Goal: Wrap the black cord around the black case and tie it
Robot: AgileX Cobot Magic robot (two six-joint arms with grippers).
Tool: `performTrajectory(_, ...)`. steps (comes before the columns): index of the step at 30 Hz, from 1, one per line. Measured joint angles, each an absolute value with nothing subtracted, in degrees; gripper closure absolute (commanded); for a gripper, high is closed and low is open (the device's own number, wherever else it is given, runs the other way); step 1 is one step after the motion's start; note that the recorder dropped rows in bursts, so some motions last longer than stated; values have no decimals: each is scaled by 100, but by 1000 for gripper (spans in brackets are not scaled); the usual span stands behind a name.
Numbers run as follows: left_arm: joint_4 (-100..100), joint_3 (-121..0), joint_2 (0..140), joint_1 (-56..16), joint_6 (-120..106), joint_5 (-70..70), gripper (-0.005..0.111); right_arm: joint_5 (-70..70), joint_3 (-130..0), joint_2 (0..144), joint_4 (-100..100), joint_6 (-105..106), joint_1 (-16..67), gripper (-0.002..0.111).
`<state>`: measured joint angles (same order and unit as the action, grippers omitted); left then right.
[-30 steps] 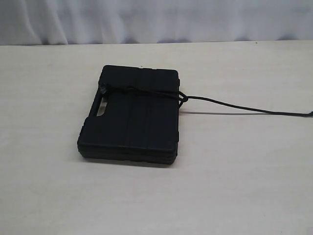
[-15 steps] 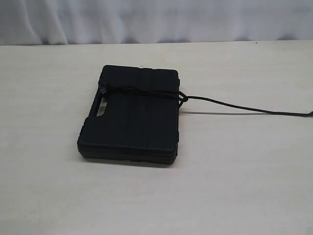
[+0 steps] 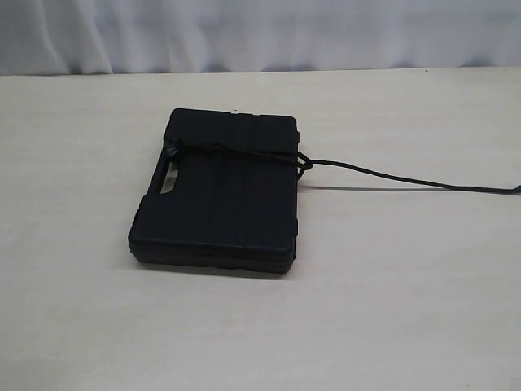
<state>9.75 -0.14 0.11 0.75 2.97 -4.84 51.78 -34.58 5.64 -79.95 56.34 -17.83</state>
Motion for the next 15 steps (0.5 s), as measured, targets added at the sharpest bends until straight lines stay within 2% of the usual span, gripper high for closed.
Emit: performTrajectory(15,978,-14,11,75,297,-1407,107,5178,-3458,564,-7995,5634,-1783,104)
